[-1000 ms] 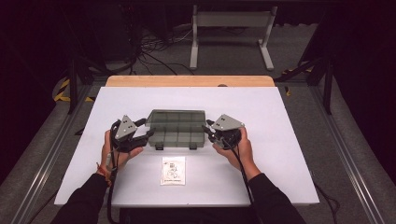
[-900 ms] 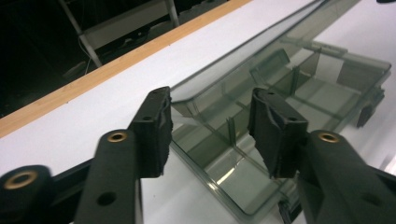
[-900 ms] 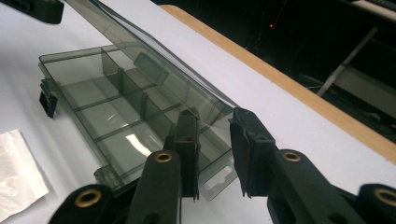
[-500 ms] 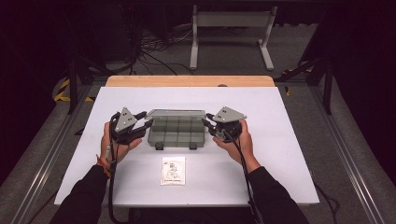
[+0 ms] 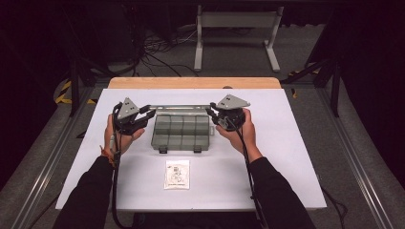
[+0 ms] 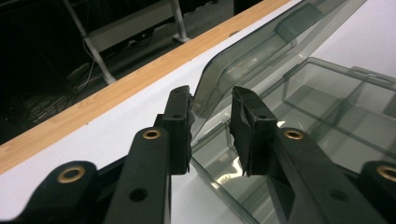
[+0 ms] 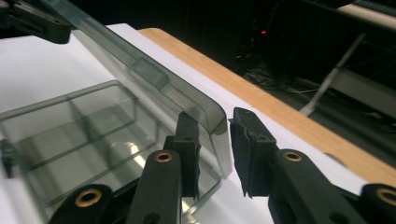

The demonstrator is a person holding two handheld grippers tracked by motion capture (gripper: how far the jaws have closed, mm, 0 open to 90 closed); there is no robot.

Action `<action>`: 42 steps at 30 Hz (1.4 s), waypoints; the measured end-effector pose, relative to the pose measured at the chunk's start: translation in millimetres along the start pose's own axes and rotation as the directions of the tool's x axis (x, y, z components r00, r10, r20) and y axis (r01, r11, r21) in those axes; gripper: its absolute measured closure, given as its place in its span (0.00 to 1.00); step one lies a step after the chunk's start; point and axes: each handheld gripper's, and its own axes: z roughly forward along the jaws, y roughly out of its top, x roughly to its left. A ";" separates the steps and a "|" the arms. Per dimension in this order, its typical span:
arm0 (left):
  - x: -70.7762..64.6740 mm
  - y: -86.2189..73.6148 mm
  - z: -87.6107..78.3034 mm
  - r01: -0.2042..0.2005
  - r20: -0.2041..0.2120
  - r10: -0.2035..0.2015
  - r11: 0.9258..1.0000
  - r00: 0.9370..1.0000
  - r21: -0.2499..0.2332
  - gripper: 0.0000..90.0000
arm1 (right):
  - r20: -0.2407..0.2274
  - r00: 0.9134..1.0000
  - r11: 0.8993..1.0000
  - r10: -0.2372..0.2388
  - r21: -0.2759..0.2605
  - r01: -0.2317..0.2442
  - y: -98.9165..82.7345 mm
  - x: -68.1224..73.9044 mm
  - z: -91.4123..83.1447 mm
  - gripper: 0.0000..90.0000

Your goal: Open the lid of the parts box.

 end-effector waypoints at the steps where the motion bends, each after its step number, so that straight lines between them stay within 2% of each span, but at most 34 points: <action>1: 1.4 1.1 3.1 0.019 0.003 -0.019 1.000 1.000 -0.002 0.76 | -0.003 1.000 1.000 0.008 -0.005 -0.008 -0.3 -0.9 1.4 0.82; 4: 4.4 2.3 8.6 0.039 -0.005 -0.039 0.999 0.999 -0.003 0.77 | 0.012 1.000 1.000 0.010 -0.016 -0.009 -1.8 -2.4 5.8 0.84; 7: 6.5 2.2 12.9 0.043 -0.004 -0.043 0.999 0.999 0.004 0.77 | 0.031 0.999 0.999 0.029 -0.025 -0.028 -4.7 -5.2 10.4 0.85; 10: 11.8 -0.4 23.3 0.062 -0.009 -0.062 0.998 0.998 0.019 0.78 | 0.027 0.998 0.997 0.062 -0.051 -0.061 -8.4 -9.4 15.4 0.85; 12: 12.4 -0.9 25.9 0.075 -0.009 -0.075 0.997 0.997 0.016 0.79 | 0.053 0.996 0.997 0.071 -0.041 -0.069 -11.0 -11.9 20.8 0.84; 16: 14.6 -5.2 34.8 0.100 -0.020 -0.099 0.995 0.995 0.020 0.79 | 0.042 0.989 0.989 0.139 -0.061 -0.136 -16.5 -18.3 28.7 0.87; 18: 15.4 -7.1 36.5 0.108 -0.014 -0.107 0.994 0.994 0.019 0.79 | 0.038 0.988 0.987 0.147 -0.065 -0.144 -17.5 -19.2 30.8 0.87; 21: 19.1 -14.6 41.7 0.164 -0.013 -0.164 0.986 0.986 0.010 0.82 | 0.066 0.984 0.986 0.166 -0.041 -0.163 -25.4 -17.6 42.6 0.88; 22: 19.1 -14.6 41.7 0.164 -0.013 -0.164 0.986 0.986 0.010 0.82 | 0.071 0.982 0.984 0.178 -0.038 -0.176 -27.6 -17.1 45.1 0.88; 23: 19.5 -17.0 43.7 0.181 -0.009 -0.181 0.983 0.983 0.012 0.82 | 0.062 0.978 0.980 0.198 -0.033 -0.197 -30.6 -17.4 48.3 0.88; 27: 18.8 -21.2 48.5 0.207 -0.021 -0.206 0.978 0.978 0.028 0.82 | 0.073 0.976 0.979 0.205 -0.013 -0.204 -35.7 -17.4 54.8 0.90; 29: 19.3 -22.2 49.3 0.210 -0.024 -0.210 0.977 0.977 0.030 0.83 | 0.076 0.974 0.977 0.212 0.003 -0.213 -39.4 -17.1 59.9 0.91; 33: 18.2 -22.9 53.0 0.197 -0.035 -0.195 0.979 0.980 0.052 0.83 | 0.084 0.971 0.975 0.222 0.002 -0.223 -42.0 -15.6 63.1 0.91; 34: 18.1 -23.0 54.7 0.188 -0.041 -0.185 0.981 0.982 0.057 0.84 | 0.085 0.968 0.971 0.236 0.013 -0.238 -44.3 -15.2 63.8 0.91; 36: 17.9 -23.5 56.8 0.189 -0.045 -0.186 0.980 0.981 0.061 0.84 | 0.084 0.968 0.971 0.235 0.018 -0.238 -44.9 -14.7 64.6 0.91; 37: 17.6 -24.0 58.2 0.198 -0.052 -0.195 0.978 0.979 0.065 0.84 | 0.093 0.970 0.973 0.225 0.028 -0.229 -45.3 -14.1 66.6 0.91; 42: 16.1 -23.4 60.3 0.199 -0.065 -0.194 0.976 0.979 0.084 0.85 | 0.100 0.970 0.973 0.219 0.053 -0.226 -47.9 -14.1 71.1 0.91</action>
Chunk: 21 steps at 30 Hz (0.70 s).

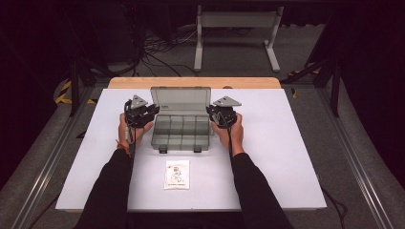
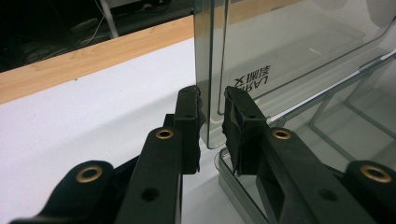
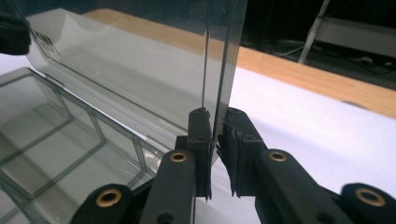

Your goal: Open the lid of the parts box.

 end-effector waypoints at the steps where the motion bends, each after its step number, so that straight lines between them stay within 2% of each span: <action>1: 0.2 -0.2 0.6 -0.003 -0.003 0.003 1.000 1.000 -0.001 0.84 | 0.004 1.000 1.000 0.000 0.001 0.000 -0.4 0.5 0.9 0.91; 11: -2.1 -4.0 8.1 0.008 -0.019 -0.007 0.999 1.000 0.052 0.83 | 0.030 1.000 0.999 -0.005 0.041 0.003 -4.3 3.3 7.4 0.90; 16: -1.1 -4.4 8.4 0.009 -0.015 -0.008 0.999 1.000 0.049 0.83 | 0.037 0.999 0.999 -0.006 0.049 0.004 -4.8 3.8 9.2 0.90; 21: -2.0 -4.4 9.4 0.007 -0.027 -0.006 0.999 1.000 0.049 0.83 | 0.048 0.999 0.998 -0.002 0.055 -0.001 -4.6 5.0 10.2 0.90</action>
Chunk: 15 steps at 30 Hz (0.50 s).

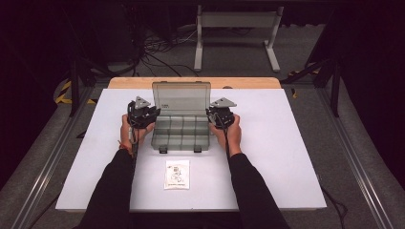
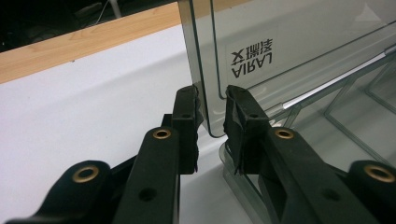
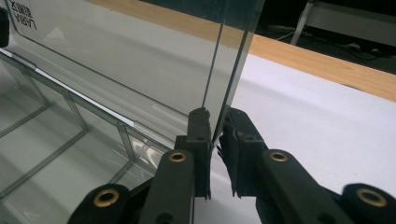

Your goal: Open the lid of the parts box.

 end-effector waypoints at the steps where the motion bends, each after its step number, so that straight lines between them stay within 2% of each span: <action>1: -0.2 0.1 0.1 -0.004 -0.006 0.004 1.000 1.000 0.000 0.82 | 0.005 1.000 1.000 -0.004 0.003 0.004 0.3 0.2 0.1 0.90; 7: -1.7 1.1 1.3 -0.018 -0.014 0.018 1.000 1.000 0.003 0.81 | 0.018 1.000 1.000 -0.021 0.012 0.021 1.6 1.6 0.7 0.87; 13: -3.4 2.1 1.2 -0.027 -0.031 0.027 1.000 0.999 0.011 0.79 | 0.048 0.996 0.997 -0.072 0.032 0.071 4.2 5.6 1.1 0.87; 15: -3.3 2.8 1.3 -0.044 -0.039 0.045 0.999 0.998 0.014 0.78 | 0.064 0.993 0.995 -0.097 0.046 0.094 6.0 7.9 1.3 0.86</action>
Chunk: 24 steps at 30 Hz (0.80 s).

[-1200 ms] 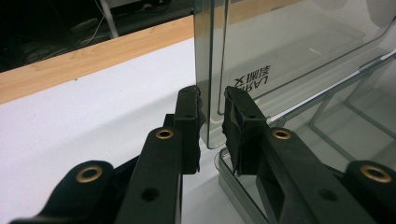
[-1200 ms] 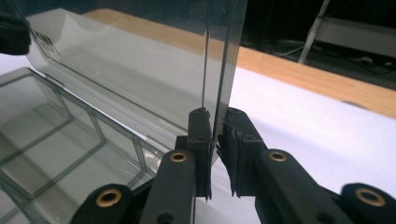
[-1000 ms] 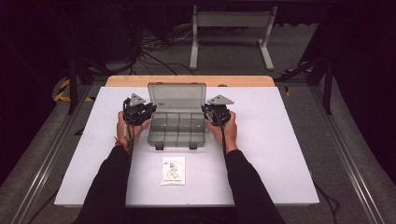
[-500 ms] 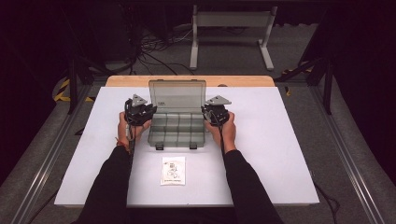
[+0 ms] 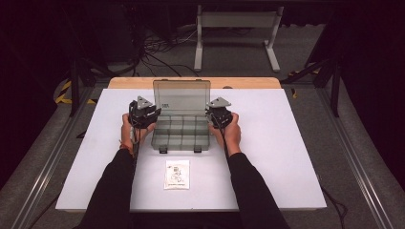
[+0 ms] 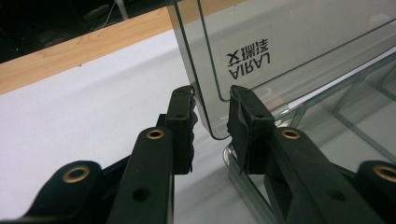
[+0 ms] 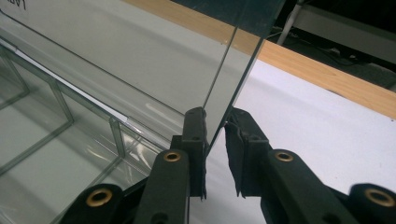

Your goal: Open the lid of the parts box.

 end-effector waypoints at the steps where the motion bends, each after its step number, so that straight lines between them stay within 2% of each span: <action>1: 0.0 0.0 0.0 0.000 0.000 0.000 1.000 1.000 0.000 0.78 | 0.000 1.000 1.000 0.000 0.000 0.000 0.0 0.0 0.0 0.86; 21: 0.9 0.2 0.4 -0.004 0.020 0.004 1.000 1.000 -0.004 0.76 | -0.001 1.000 1.000 0.019 0.013 -0.019 -2.3 -3.7 4.0 0.84; 24: 2.3 1.3 -2.6 -0.017 0.030 0.017 1.000 0.999 -0.002 0.74 | -0.003 1.000 1.000 0.024 0.017 -0.024 -2.3 -4.5 2.9 0.82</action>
